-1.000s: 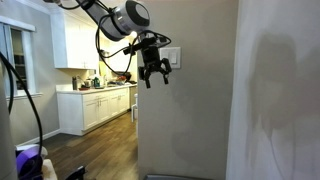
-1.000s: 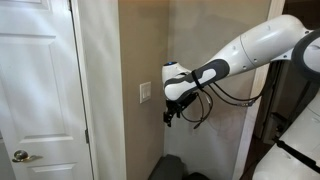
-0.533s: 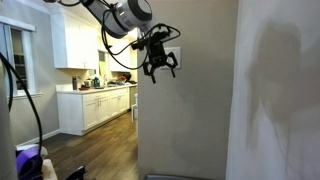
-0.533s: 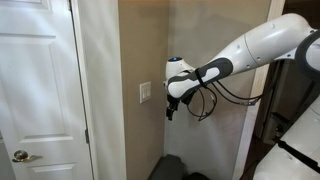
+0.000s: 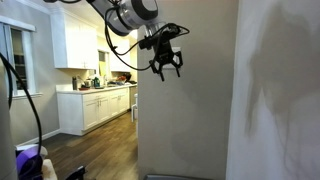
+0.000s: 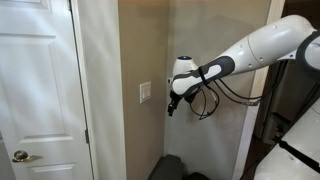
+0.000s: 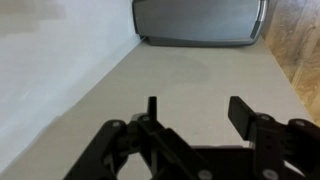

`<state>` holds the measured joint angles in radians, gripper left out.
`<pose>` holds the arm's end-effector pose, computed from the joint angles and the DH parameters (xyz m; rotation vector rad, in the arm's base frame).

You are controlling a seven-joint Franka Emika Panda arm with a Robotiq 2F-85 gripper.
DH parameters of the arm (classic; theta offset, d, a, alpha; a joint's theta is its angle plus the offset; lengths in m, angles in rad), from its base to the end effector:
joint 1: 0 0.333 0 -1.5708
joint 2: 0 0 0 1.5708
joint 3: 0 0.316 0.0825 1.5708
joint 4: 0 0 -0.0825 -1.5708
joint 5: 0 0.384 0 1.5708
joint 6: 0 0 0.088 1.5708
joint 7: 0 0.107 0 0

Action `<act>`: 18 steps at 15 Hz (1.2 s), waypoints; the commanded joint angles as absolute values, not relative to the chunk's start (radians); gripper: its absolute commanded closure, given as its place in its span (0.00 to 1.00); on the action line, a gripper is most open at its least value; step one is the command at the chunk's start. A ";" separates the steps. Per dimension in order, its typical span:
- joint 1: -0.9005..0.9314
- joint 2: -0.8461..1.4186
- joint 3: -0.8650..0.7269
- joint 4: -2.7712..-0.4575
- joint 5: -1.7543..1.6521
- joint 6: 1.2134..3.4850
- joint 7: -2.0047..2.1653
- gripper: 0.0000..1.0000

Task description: Switch off the left switch

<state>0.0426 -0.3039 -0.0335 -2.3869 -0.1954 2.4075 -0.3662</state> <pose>0.4769 0.0025 0.4696 2.8221 0.7192 0.4315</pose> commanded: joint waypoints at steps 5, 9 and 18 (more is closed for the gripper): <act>0.077 -0.359 -0.067 -2.438 -0.064 2.546 -0.393 0.81; 0.074 -0.340 -0.049 -2.416 -0.061 2.627 -0.329 1.00; 0.150 -0.253 0.007 -2.310 0.007 2.672 -0.262 1.00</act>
